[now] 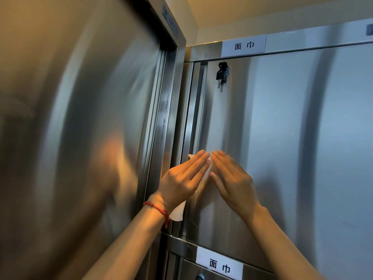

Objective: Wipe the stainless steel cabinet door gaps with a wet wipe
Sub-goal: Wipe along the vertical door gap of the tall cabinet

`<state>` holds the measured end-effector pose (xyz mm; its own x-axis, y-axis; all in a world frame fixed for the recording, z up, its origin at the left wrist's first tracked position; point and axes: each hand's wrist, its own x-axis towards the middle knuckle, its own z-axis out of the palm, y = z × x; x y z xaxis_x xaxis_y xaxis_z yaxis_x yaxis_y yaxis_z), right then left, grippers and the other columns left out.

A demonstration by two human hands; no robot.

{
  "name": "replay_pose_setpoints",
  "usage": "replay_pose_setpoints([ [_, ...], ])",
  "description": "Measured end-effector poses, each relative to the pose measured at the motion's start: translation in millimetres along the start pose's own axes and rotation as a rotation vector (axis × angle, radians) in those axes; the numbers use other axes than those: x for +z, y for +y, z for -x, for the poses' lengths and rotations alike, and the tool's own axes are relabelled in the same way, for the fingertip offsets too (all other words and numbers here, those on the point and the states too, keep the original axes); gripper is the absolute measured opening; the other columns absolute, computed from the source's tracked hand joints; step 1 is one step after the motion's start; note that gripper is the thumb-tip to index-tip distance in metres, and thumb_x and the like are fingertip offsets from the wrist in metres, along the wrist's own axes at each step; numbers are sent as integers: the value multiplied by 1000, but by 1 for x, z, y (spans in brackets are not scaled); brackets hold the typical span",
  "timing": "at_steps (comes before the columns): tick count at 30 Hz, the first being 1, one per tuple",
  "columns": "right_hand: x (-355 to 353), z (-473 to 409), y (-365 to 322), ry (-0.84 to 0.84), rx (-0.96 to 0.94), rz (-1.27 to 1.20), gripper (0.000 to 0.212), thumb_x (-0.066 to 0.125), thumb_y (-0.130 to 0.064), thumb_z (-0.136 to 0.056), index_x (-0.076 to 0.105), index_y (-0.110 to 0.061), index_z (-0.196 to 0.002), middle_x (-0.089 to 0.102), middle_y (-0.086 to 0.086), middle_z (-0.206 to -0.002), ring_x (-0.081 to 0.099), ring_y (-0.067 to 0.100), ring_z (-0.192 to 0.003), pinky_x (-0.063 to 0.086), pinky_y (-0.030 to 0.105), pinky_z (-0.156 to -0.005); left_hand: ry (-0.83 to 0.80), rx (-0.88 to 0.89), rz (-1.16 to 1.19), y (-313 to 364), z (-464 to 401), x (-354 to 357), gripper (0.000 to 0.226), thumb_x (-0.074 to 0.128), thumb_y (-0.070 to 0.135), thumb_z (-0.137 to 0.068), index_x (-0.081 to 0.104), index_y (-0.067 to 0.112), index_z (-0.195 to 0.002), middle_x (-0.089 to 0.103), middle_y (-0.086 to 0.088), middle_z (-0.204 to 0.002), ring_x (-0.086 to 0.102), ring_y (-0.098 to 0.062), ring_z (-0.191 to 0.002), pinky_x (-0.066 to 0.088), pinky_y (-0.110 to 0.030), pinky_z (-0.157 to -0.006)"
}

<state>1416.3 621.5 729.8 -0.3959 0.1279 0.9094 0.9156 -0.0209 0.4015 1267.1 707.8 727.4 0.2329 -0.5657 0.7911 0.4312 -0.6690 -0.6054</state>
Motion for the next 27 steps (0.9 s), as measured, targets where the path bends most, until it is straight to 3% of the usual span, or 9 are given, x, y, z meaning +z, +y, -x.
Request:
replay_pose_setpoints([
  [6,-5,-3,-11,50,19,-69,59,23,-38,-103,65,2,-115,65,15,-118,61,29,-112,54,42,-88,10,15,18,9,-2,-9,23,56,-2,-86,67,-4,-106,64,-20,-114,60,-29,-110,53,-35,-88],
  [13,-10,1,-17,136,-8,-95,47,34,-29,-102,71,-1,-104,70,11,-108,64,25,-107,53,37,-90,-18,-35,61,21,0,-18,27,60,-2,-85,65,-3,-111,63,-19,-117,59,-28,-111,56,-35,-83],
  [19,-11,4,-13,142,44,-52,56,31,-36,-101,73,0,-98,71,14,-103,67,30,-100,57,45,-80,-86,-103,16,19,6,-25,45,80,-1,-67,65,-4,-109,64,-20,-115,61,-30,-108,51,-38,-90],
  [23,-11,4,-10,163,28,6,61,29,-40,-101,74,1,-94,72,16,-100,69,32,-95,56,46,-77,-86,-146,-21,18,11,-28,39,78,3,-71,67,-3,-108,64,-19,-115,61,-29,-109,54,-40,-87],
  [27,-9,4,-13,183,-22,42,55,36,-37,-100,74,1,-91,72,16,-96,69,32,-92,55,47,-76,-53,-236,-44,20,11,-30,29,56,13,-87,68,-2,-109,64,-18,-117,61,-30,-111,53,-42,-88],
])
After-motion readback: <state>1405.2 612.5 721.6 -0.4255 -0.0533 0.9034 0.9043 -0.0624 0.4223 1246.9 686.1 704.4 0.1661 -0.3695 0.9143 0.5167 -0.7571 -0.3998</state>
